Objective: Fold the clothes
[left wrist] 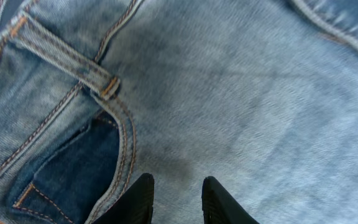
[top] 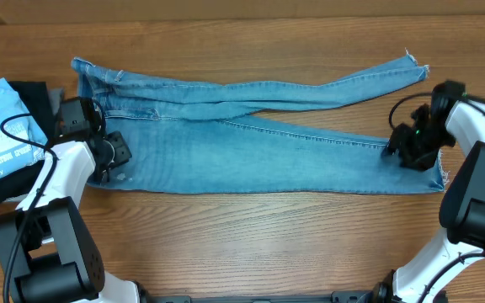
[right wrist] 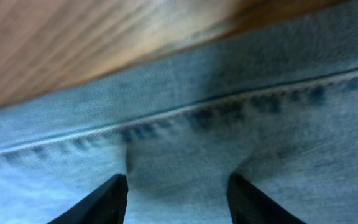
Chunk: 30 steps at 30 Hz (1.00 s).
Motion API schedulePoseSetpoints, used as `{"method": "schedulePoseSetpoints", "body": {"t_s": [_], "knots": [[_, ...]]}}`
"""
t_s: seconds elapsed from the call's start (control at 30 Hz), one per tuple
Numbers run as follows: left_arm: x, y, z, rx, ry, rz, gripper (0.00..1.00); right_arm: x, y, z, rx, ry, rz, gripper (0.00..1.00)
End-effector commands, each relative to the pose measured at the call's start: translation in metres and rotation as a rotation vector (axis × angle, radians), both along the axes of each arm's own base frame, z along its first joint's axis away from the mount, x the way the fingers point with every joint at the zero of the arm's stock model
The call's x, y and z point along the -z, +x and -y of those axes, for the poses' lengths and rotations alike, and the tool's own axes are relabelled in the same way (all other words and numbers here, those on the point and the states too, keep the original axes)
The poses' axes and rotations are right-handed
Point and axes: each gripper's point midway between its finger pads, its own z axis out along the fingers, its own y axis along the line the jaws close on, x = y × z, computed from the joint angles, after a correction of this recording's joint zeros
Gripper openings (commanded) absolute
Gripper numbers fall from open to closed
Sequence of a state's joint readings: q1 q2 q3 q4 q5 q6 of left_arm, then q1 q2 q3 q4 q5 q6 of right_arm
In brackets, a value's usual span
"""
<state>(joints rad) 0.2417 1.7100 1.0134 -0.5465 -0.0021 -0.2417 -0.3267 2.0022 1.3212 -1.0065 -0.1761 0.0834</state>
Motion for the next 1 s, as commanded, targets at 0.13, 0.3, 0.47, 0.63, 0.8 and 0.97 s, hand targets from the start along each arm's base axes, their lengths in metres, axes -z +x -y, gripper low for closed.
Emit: {"method": "schedulePoseSetpoints", "body": {"t_s": [0.13, 0.3, 0.47, 0.63, 0.8, 0.97], "knots": [[0.055, -0.059, 0.016, -0.018, -0.069, -0.275, 0.29, 0.023, -0.053, 0.012, 0.098, -0.109, -0.181, 0.53], [0.092, -0.155, 0.043, -0.108, -0.182, -0.663, 0.19, 0.019, -0.079, 0.042, 0.229, -0.227, -0.287, 0.52], [0.096, -0.176, 0.053, -0.117, -0.218, -0.711, 0.1, 0.018, -0.095, 0.066, 0.345, -0.226, -0.318, 0.52], [0.045, -0.101, 0.036, -0.09, -0.165, -0.413, 0.21, 0.02, -0.091, 0.071, 0.372, -0.21, -0.288, 0.52], [-0.01, -0.033, 0.0, -0.091, 0.014, -0.075, 0.72, 0.021, -0.088, 0.069, 0.375, -0.197, -0.277, 0.52], [-0.001, 0.013, -0.029, -0.044, 0.168, 0.055, 0.61, 0.021, -0.087, 0.067, 0.376, -0.187, -0.274, 0.52]]}}
